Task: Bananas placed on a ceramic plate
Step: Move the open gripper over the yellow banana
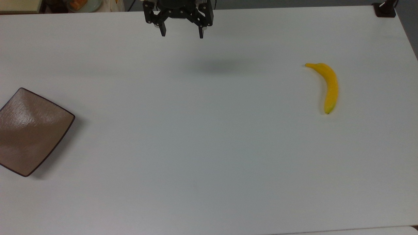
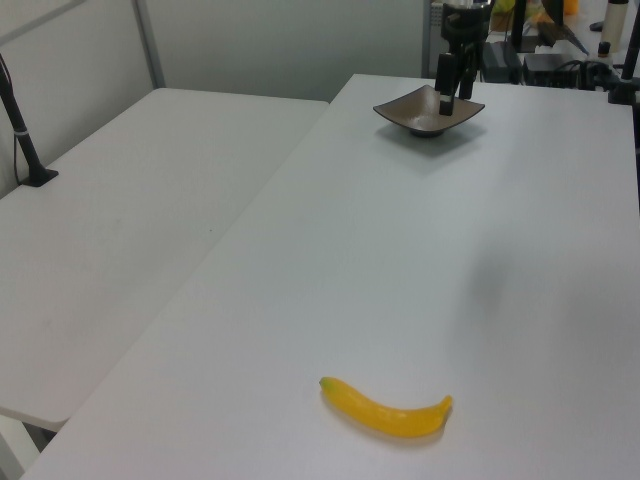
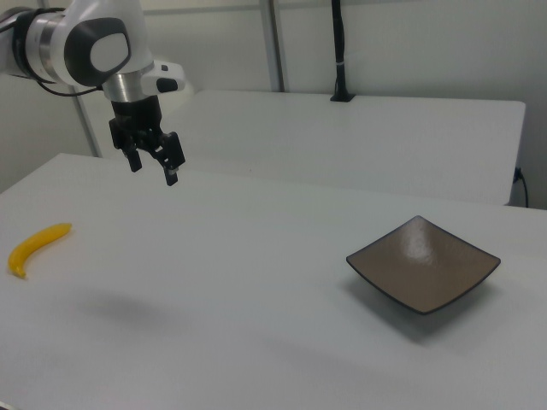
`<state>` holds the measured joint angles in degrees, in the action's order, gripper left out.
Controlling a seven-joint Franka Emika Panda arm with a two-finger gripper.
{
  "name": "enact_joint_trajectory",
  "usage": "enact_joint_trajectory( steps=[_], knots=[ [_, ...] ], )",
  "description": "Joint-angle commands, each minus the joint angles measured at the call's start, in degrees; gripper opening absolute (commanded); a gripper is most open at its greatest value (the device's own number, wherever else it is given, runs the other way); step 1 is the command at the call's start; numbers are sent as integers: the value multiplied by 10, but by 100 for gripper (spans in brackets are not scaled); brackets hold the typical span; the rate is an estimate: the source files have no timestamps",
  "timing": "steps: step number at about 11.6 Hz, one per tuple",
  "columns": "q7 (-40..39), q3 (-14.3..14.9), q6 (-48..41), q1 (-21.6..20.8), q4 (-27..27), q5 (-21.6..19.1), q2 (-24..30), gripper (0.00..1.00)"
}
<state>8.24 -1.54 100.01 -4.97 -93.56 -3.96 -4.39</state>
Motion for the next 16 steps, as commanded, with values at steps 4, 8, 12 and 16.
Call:
enact_joint_trajectory(
  steps=[4,8,12,16],
  knots=[
    [-3,7,15,-18,-32,-3,11,100],
    [-3,7,16,-18,-33,-3,11,100],
    [12,-15,49,-30,-43,-13,-17,100],
    [65,-32,128,-50,-62,-29,-37,100]
  ],
)
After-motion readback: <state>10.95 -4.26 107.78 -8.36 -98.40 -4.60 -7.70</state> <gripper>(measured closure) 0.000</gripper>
